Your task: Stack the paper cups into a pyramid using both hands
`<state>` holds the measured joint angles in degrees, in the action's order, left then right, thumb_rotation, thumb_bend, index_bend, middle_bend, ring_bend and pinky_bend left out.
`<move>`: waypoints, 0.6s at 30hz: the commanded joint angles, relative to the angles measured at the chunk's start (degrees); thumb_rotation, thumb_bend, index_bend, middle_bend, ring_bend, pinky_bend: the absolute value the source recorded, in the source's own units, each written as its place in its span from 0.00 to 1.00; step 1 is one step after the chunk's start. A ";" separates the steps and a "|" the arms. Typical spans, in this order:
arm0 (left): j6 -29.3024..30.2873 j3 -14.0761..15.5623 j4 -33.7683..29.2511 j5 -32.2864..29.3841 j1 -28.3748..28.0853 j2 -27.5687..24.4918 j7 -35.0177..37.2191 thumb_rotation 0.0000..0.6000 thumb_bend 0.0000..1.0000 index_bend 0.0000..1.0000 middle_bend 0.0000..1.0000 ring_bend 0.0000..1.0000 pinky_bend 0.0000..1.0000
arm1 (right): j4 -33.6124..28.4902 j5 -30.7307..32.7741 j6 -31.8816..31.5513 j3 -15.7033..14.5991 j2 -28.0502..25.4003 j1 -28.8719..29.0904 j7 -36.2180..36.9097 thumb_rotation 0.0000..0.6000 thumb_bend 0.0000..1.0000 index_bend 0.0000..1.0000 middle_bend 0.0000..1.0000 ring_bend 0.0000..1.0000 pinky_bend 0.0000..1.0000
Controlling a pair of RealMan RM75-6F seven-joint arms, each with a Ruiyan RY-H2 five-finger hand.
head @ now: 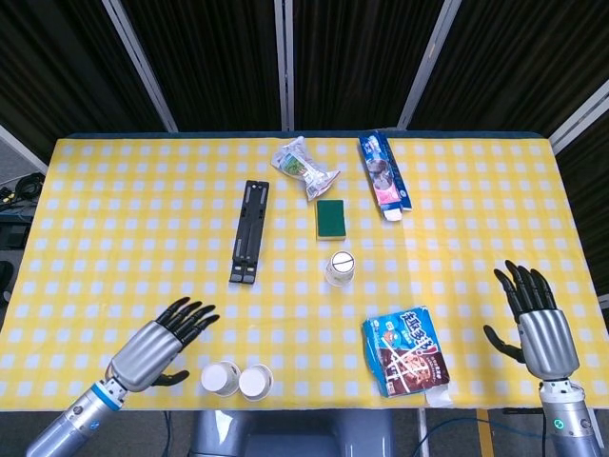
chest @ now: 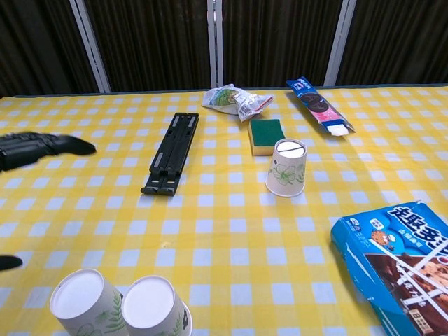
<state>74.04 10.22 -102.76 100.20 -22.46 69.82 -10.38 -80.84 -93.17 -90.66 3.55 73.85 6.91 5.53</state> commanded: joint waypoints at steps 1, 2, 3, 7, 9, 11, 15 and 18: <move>6.92 -2.64 2.51 -1.49 4.12 -1.53 0.76 1.00 0.19 0.00 0.00 0.00 0.00 | -1.26 0.55 1.97 0.47 -0.80 1.19 0.62 1.00 0.15 0.02 0.00 0.00 0.00; 7.70 -3.00 2.70 -2.17 4.63 -1.98 1.54 1.00 0.19 0.00 0.00 0.00 0.00 | -1.96 0.71 3.14 0.67 -1.19 1.92 0.76 1.00 0.15 0.02 0.00 0.00 0.00; 8.24 -3.28 2.93 -2.56 4.94 -2.38 2.39 1.00 0.19 0.00 0.00 0.00 0.00 | -2.82 0.94 4.50 0.93 -1.64 2.76 0.78 1.00 0.15 0.03 0.00 0.00 0.00; 9.80 -4.69 4.39 -3.90 5.81 -3.40 5.02 1.00 0.19 0.00 0.00 0.00 0.00 | -7.06 2.21 10.59 2.43 -2.95 6.83 -0.58 1.00 0.15 0.08 0.00 0.00 0.00; 9.82 -5.16 4.90 -4.41 5.96 -3.53 5.90 1.00 0.19 0.00 0.00 0.00 0.00 | -9.35 3.12 14.25 3.22 -3.09 9.22 -1.87 1.00 0.15 0.10 0.00 0.00 0.00; 9.52 -5.55 5.26 -4.98 6.00 -3.73 6.85 1.00 0.19 0.00 0.00 0.00 0.00 | -11.40 4.42 18.29 4.04 -2.89 11.77 -3.34 1.00 0.15 0.11 0.00 0.00 0.00; 9.10 -6.51 5.70 -6.28 6.07 -4.28 8.52 1.00 0.19 0.00 0.00 0.00 0.00 | -14.21 9.43 26.54 6.39 -1.31 17.06 -8.20 1.00 0.15 0.11 0.00 0.00 0.00; 8.69 -7.06 6.05 -7.02 6.13 -4.44 8.99 1.00 0.19 0.00 0.00 0.00 0.00 | -14.90 13.83 30.95 8.04 0.79 20.33 -11.98 1.00 0.15 0.12 0.00 0.00 0.00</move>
<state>82.83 3.27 -96.80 93.29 -16.36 65.45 -1.49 -93.88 -83.56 -64.15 9.43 72.68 23.47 -2.55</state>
